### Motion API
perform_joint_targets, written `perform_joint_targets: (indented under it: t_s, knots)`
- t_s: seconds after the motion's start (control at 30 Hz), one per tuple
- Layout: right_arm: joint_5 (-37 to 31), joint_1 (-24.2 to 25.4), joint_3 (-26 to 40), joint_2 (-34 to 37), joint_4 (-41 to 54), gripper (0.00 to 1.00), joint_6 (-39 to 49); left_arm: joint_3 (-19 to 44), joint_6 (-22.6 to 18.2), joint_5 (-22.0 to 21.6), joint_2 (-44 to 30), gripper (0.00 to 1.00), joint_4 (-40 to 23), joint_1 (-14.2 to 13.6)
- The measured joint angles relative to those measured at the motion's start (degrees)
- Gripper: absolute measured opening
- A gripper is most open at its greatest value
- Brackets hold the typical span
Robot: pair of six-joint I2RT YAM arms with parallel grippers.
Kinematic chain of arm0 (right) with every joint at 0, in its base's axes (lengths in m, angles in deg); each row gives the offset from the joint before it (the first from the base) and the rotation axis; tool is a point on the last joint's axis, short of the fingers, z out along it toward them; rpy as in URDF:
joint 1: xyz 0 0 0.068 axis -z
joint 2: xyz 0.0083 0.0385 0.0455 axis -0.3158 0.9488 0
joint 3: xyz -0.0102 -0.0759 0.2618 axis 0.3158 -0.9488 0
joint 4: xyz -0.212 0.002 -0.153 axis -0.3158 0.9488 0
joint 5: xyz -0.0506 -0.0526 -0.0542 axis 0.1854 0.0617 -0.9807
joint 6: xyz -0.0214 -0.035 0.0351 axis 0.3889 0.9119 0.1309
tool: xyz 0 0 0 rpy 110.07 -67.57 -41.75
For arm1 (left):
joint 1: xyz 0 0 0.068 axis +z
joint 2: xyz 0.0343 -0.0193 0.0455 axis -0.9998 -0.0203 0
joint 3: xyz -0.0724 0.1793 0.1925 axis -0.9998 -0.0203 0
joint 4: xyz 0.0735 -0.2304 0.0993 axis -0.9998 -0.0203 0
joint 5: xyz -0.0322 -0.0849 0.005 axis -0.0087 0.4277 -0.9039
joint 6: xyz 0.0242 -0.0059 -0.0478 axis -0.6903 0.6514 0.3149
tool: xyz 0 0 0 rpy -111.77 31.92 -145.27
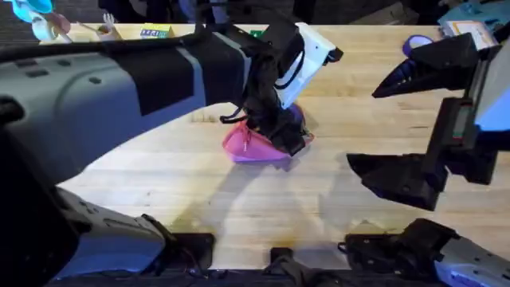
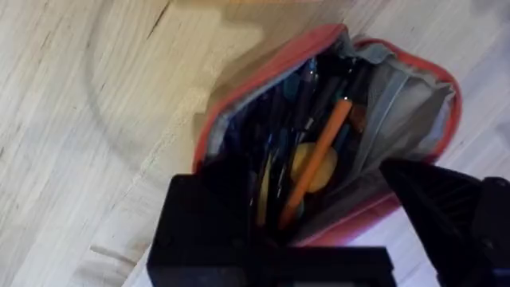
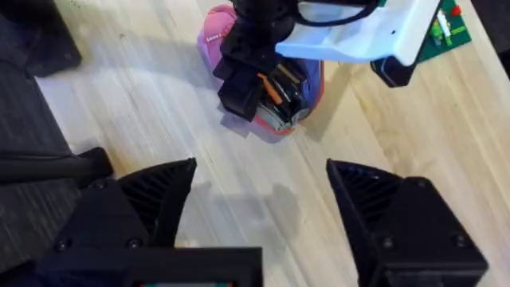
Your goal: Unzip the bag, pick up the pens from the table one at a time and place them inside, then zip the bag closed.
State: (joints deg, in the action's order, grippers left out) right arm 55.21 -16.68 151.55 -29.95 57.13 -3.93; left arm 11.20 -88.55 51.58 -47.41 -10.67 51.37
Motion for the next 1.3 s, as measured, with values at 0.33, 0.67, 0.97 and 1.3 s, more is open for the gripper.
perform_joint_targets:
  t_s: [0.33, 0.67, 0.97, 1.3]
  knots:
    - [0.0, 0.0, 0.0, -0.02, 0.0, 0.998, 0.0, 0.0, 0.02, 0.26, 2.43, 0.992, -0.65, 0.0]
    - [0.0, 0.0, 0.0, -0.02, 0.0, 0.997, 0.0, 0.02, -2.14, 0.24, 12.21, 0.992, -5.65, 0.0]
    - [0.0, 0.0, 0.0, 0.0, 0.0, 0.997, 0.01, 0.03, -2.75, 0.22, 14.29, 0.994, -12.18, 2.66]
    - [0.0, 0.0, 0.0, -0.02, 0.0, 0.998, 0.0, 0.04, -7.62, 0.24, 23.34, 0.995, -15.89, 6.06]
